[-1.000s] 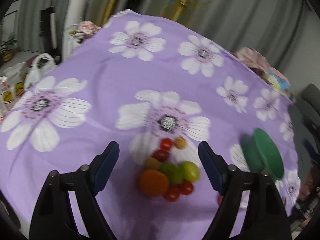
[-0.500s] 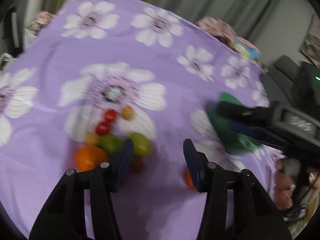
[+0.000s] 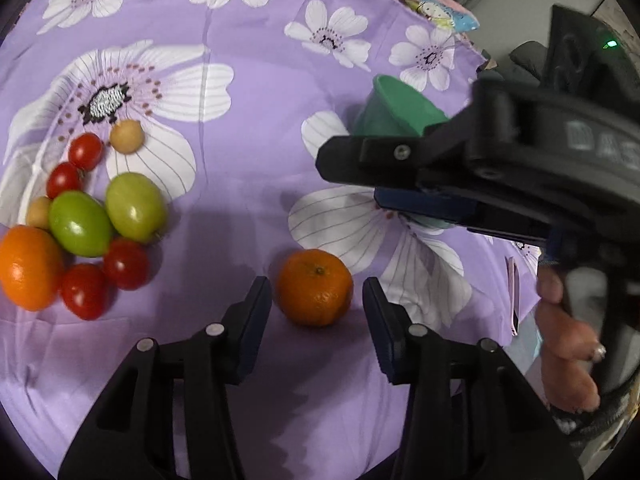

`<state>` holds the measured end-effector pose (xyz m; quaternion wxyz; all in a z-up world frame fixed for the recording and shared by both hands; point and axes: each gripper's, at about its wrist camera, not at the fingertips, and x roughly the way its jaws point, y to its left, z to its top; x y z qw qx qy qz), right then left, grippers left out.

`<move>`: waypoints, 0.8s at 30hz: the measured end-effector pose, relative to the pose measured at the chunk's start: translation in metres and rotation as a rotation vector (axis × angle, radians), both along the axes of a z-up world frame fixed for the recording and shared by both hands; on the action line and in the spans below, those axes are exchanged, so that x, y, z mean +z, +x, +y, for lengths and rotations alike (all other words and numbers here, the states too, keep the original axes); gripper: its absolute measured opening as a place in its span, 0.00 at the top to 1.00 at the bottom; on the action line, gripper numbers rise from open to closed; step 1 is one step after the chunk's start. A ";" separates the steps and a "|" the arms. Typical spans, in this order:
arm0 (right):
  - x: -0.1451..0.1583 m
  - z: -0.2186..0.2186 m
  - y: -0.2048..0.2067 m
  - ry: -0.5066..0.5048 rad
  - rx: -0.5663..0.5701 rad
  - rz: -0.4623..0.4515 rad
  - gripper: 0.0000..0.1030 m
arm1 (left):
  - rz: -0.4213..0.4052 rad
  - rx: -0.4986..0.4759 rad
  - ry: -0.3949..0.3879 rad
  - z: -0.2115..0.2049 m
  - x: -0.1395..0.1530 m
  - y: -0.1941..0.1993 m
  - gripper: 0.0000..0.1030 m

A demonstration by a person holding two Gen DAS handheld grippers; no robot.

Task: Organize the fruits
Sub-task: 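Close the right tool's fingers around the tangerine beside the pile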

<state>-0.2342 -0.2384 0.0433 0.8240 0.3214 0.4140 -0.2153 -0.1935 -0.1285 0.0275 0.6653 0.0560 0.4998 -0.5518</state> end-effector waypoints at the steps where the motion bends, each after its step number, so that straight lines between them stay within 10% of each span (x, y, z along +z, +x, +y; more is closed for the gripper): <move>1: -0.001 0.000 0.001 0.001 0.004 0.003 0.44 | 0.004 0.003 0.012 -0.002 -0.003 0.001 0.56; 24: -0.023 0.003 0.024 0.087 0.094 -0.013 0.47 | -0.134 0.221 0.028 -0.001 -0.004 0.031 0.59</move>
